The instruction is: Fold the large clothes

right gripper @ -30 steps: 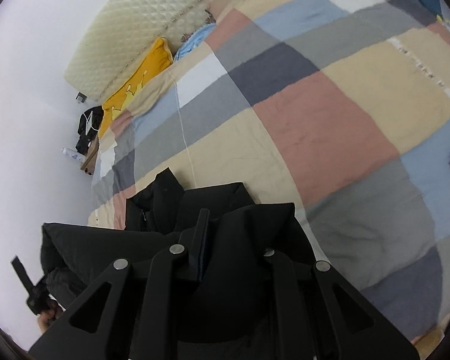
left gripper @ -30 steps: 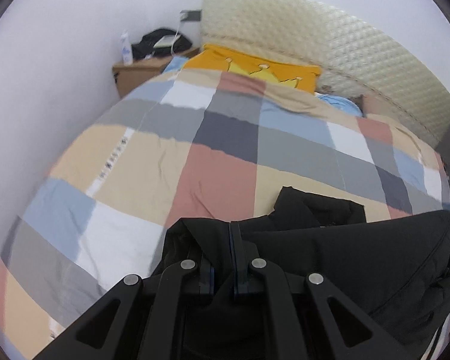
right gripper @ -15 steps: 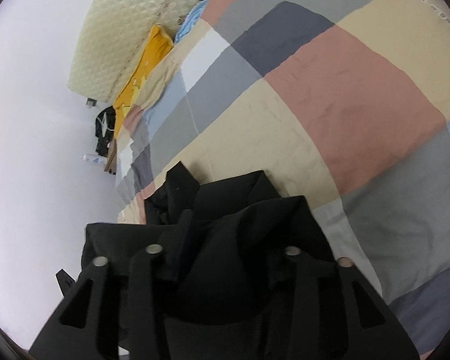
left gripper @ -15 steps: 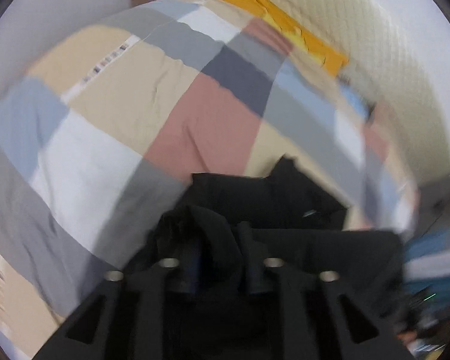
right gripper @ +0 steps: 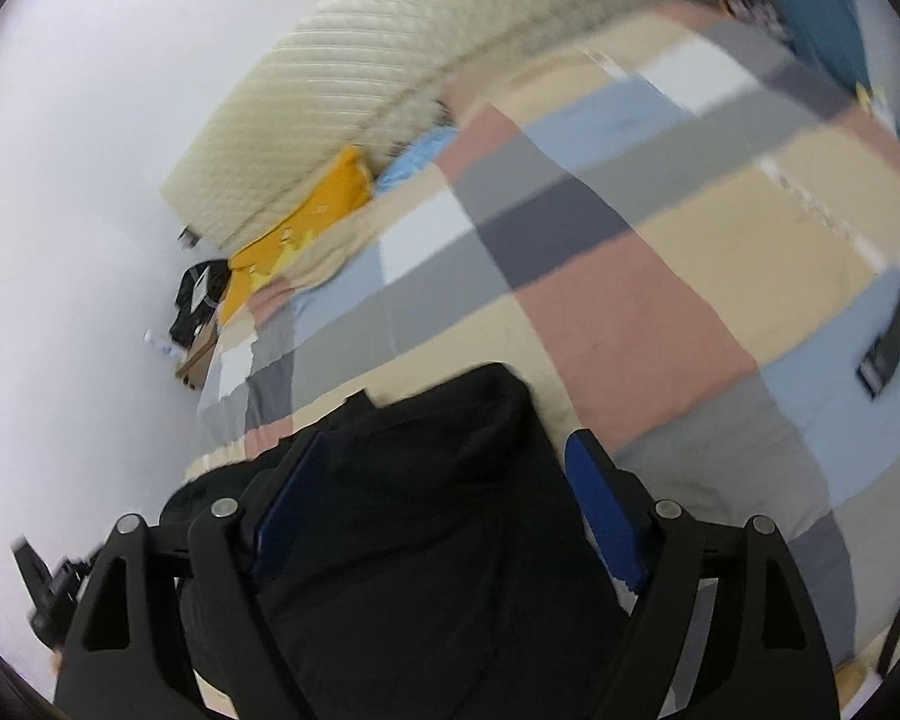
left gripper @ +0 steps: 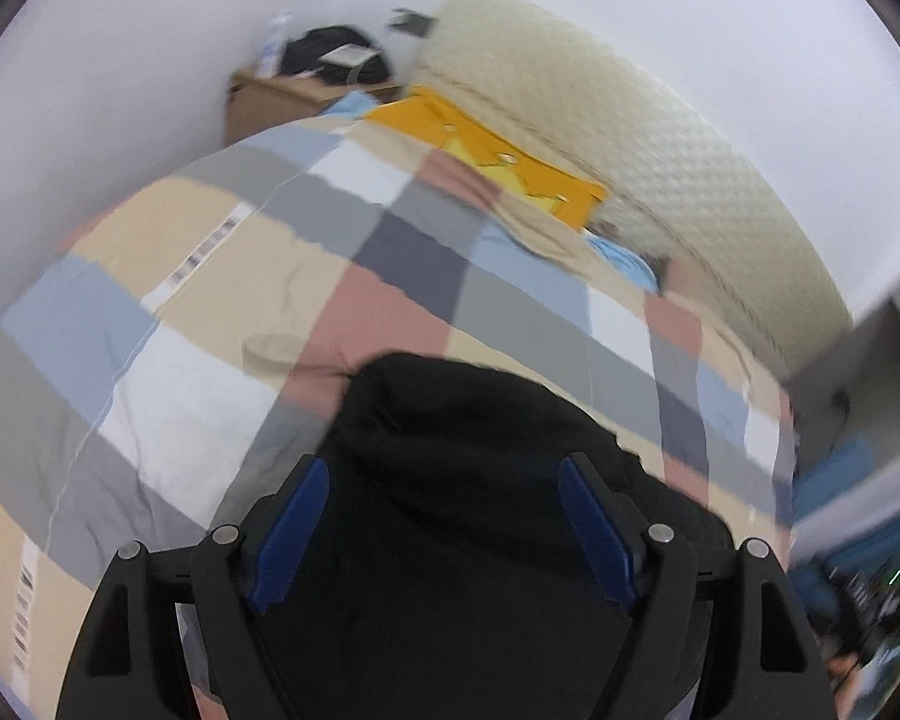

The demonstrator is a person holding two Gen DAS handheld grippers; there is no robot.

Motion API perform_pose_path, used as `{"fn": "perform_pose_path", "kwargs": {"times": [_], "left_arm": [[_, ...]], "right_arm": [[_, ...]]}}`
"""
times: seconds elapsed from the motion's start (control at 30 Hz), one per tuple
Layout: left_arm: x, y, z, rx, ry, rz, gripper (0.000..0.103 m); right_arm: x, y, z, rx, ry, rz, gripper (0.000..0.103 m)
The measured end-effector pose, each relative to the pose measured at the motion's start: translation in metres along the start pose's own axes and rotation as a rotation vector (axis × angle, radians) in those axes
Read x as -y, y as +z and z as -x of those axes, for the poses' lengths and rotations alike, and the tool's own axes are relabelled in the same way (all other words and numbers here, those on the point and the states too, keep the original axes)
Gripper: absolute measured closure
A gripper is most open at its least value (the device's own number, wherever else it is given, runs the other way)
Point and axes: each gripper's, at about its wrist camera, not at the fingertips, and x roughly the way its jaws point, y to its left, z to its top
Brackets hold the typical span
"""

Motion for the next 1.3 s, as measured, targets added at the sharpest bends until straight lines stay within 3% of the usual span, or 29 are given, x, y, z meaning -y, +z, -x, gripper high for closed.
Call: {"fn": "perform_pose_path", "kwargs": {"times": [0.1,0.27,0.53,0.7,0.87,1.07,1.3], "left_arm": [[0.030,-0.023,-0.002,0.014,0.007,-0.112,0.024],[0.074,-0.057,-0.032,0.010,0.000,-0.281,0.024],[0.086,-0.076,-0.087,0.004,0.066,-0.384,0.024],[0.095,-0.074,-0.109,0.040,0.106,-0.438,0.024],[0.108,-0.059,-0.132,-0.002,0.148,-0.478,0.024],[0.113,-0.059,-0.144,-0.008,0.174,-0.567,0.024],[0.096,-0.050,-0.167,-0.022,0.117,-0.494,0.023]], "right_arm": [[-0.033,-0.023,0.001,0.029,-0.011,0.104,0.022],[-0.068,-0.069,-0.031,-0.023,-0.029,0.252,0.022],[-0.083,-0.103,-0.084,-0.033,-0.023,0.389,0.022],[-0.096,-0.109,-0.105,0.062,-0.072,0.522,0.022],[-0.094,-0.099,-0.125,0.070,-0.067,0.451,0.021],[-0.098,-0.096,-0.140,0.072,-0.096,0.459,0.021],[-0.101,-0.090,-0.158,0.058,-0.149,0.476,0.020]]}}
